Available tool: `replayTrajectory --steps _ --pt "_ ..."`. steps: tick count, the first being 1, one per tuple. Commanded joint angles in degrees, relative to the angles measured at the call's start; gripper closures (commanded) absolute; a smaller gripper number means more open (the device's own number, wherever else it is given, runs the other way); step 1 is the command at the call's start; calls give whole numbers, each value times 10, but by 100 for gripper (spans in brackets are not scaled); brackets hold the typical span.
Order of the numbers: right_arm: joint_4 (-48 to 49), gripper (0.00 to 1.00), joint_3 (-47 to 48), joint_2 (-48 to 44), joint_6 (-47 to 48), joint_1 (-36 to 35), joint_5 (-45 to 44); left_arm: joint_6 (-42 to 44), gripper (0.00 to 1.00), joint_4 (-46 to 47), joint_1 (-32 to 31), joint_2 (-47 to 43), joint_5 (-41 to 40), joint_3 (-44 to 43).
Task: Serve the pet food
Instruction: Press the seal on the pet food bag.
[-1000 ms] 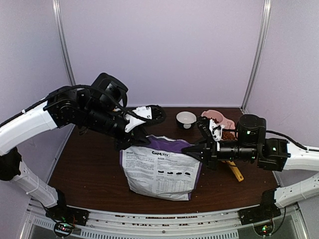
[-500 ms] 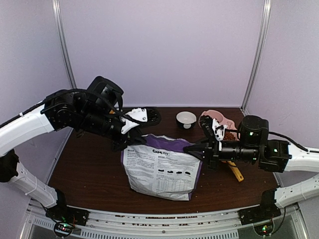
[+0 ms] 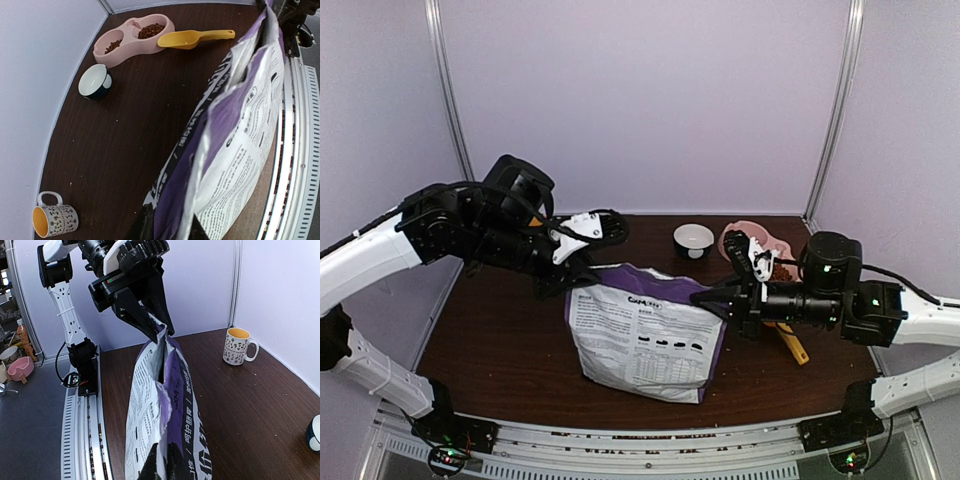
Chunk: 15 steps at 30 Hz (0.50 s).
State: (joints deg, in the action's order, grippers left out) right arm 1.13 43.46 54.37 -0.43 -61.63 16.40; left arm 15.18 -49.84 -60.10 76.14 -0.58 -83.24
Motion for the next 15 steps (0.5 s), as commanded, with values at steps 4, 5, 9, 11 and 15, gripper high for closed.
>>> replayTrajectory --steps 4,5,9,11,15 --pt "21 100 -8 -28 -11 3 -14 -1 100 -4 30 -23 -49 10" --pt "20 100 -8 -28 -11 3 -14 1 100 -4 30 -24 -46 11" --pt "21 100 -11 -30 -11 2 -17 2 100 4 31 -29 -50 15" --pt "20 100 -11 -32 -10 3 -20 0 79 8 33 -30 -60 17" --pt "12 100 -9 -34 -11 3 -23 0 100 15 35 -34 -52 24"
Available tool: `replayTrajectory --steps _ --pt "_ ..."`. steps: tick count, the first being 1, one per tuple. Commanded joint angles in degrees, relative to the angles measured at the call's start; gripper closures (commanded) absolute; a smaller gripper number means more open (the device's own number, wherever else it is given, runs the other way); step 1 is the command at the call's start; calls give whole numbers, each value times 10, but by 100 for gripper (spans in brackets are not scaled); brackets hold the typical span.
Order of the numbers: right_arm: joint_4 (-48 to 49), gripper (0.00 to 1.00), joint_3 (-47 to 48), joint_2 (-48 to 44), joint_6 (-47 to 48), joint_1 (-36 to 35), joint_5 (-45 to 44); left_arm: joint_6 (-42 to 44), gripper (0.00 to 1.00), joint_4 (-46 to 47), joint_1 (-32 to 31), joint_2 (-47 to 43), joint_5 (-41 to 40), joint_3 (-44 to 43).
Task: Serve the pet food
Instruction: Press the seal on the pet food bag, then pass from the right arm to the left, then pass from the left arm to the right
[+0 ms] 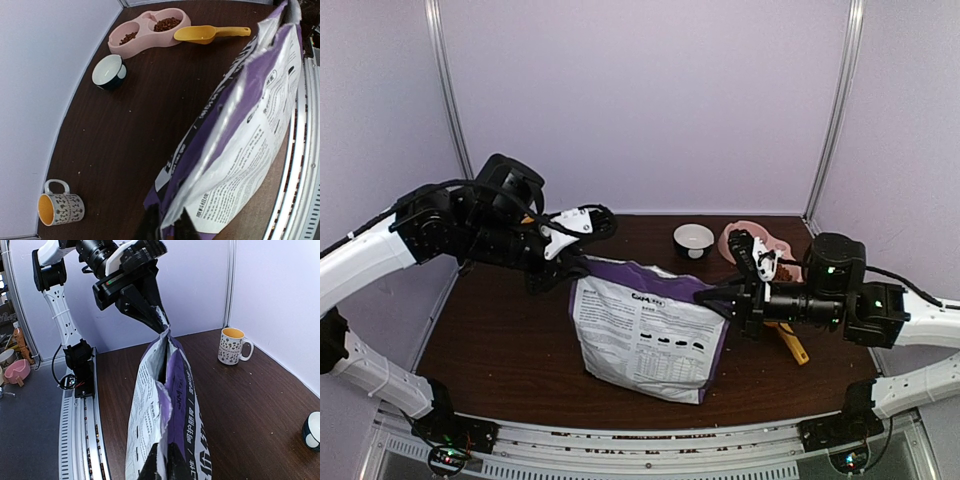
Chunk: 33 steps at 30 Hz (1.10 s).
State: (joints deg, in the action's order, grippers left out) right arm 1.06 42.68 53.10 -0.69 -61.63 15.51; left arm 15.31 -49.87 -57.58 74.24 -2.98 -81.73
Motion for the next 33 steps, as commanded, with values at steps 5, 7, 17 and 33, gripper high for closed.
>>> replayTrajectory --steps 5,7,17,33 --pt "-40 100 22 -19 -7 3 -21 -2 100 36 10 -27 -6 15" --pt "-85 89 46 -13 -7 3 -26 -3 100 49 10 -32 20 13" --pt "-340 43 237 67 -22 -20 -50 3 100 80 10 -34 122 2" --pt "-536 42 507 281 16 -93 -140 3 100 84 10 -63 151 28"
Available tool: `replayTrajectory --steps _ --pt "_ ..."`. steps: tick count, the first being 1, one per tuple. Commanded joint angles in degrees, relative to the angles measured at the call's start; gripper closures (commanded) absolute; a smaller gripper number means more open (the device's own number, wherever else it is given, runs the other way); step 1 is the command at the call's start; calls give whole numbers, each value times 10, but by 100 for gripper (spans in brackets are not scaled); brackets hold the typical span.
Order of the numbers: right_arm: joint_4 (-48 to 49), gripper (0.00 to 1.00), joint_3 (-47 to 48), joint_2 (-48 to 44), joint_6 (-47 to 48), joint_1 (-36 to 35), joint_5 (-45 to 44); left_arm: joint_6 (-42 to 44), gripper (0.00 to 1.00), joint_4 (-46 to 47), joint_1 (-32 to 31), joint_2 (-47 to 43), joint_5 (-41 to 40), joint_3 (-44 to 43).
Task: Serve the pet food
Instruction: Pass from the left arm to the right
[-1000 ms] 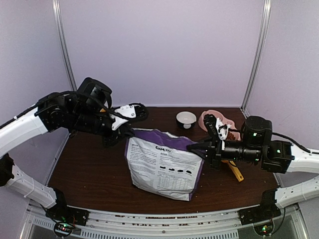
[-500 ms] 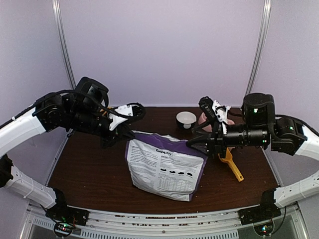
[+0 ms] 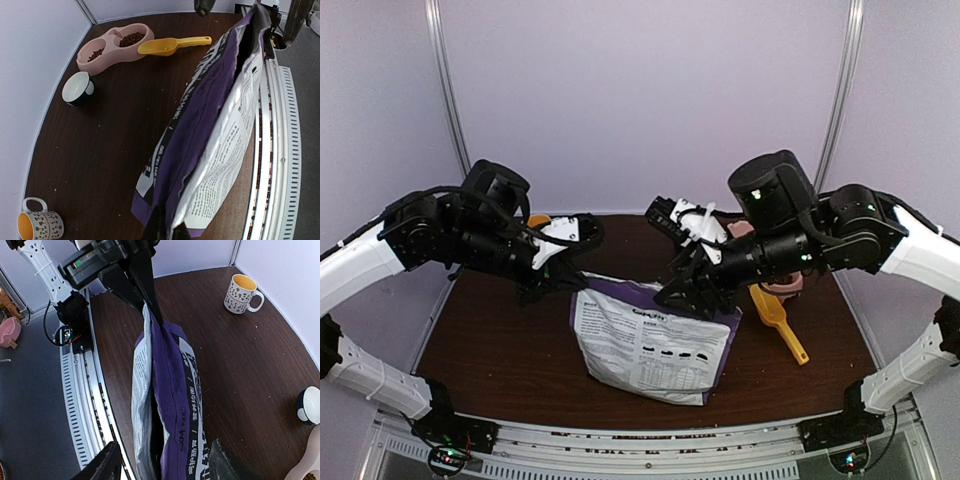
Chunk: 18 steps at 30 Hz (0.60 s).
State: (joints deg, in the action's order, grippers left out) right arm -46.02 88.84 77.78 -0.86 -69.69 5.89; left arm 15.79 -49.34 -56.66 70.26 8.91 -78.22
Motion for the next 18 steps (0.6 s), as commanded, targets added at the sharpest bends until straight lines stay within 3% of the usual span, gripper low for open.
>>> replayTrajectory --steps 1,7,10,14,17,18 --pt "-70 42 55 44 21 -17 -53 -2 100 79 1 -24 33 -7" --pt "-87 47 96 87 38 -25 -79 -2 100 78 1 -24 38 -4" --pt "-98 63 109 103 46 -27 -96 -3 100 78 1 -25 36 -4" --pt "-109 76 112 120 55 -29 -107 -3 100 79 1 -26 35 -4" --pt "-104 100 109 119 56 -29 -117 -4 100 84 1 -27 34 0" --pt "-99 100 107 116 57 -29 -118 -5 100 87 1 -29 34 3"
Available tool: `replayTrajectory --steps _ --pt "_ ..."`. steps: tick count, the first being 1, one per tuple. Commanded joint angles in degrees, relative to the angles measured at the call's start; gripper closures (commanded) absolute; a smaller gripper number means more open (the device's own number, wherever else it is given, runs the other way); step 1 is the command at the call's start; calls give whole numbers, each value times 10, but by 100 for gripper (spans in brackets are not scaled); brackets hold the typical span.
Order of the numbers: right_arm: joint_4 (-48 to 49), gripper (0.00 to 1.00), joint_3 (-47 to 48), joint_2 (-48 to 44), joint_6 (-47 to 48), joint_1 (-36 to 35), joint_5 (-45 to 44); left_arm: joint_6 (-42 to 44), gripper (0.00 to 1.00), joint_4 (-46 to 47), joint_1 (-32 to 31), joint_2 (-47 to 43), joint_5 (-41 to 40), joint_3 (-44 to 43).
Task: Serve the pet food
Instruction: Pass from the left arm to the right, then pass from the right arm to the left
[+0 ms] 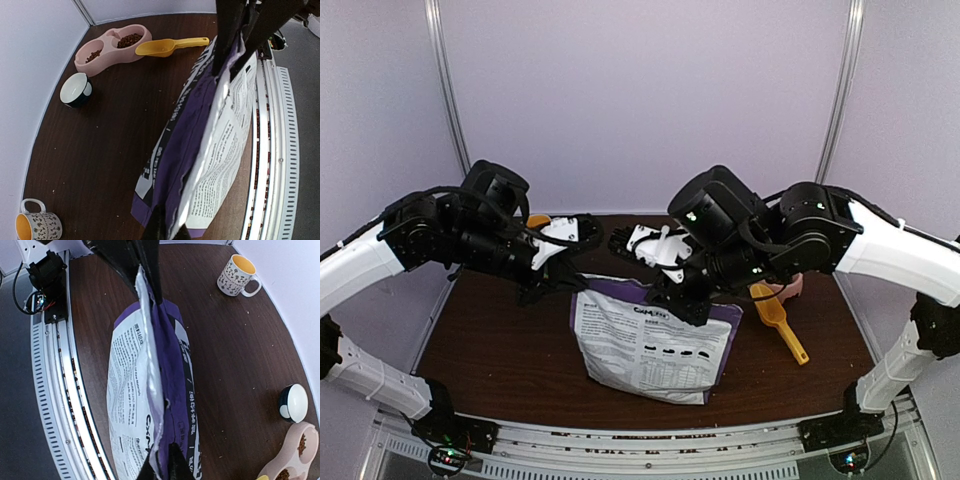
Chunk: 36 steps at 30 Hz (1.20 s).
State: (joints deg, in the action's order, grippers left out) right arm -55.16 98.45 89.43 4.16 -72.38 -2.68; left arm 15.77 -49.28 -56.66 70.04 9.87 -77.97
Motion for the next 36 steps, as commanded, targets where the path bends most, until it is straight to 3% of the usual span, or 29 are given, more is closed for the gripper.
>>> replayTrajectory --steps 1,3,6,9,14,20,25,30,32,36 --pt "1 100 6 -7 7 -2 -33 -7 100 92 1 -29 25 3" --pt "24 100 -6 -25 8 -2 -25 -11 99 107 1 -38 32 13" --pt "77 100 -38 -66 11 -2 14 -19 72 137 1 -60 56 30" --pt "131 100 -71 -109 7 0 65 -26 54 158 1 -75 84 42" --pt "192 100 -110 -156 -17 13 129 -26 39 159 1 -66 131 42" --pt "227 100 -153 -177 -41 27 141 -22 28 145 -18 -35 187 35" --pt "238 100 -174 -178 -50 31 141 -22 26 143 -47 -12 186 31" --pt "241 100 -179 -180 -50 31 147 -20 32 137 -48 18 108 30" --pt "241 100 -182 -180 -50 31 147 -20 37 136 -48 28 89 28" --pt "239 100 -187 -179 -49 31 145 -23 60 145 -48 35 106 29"
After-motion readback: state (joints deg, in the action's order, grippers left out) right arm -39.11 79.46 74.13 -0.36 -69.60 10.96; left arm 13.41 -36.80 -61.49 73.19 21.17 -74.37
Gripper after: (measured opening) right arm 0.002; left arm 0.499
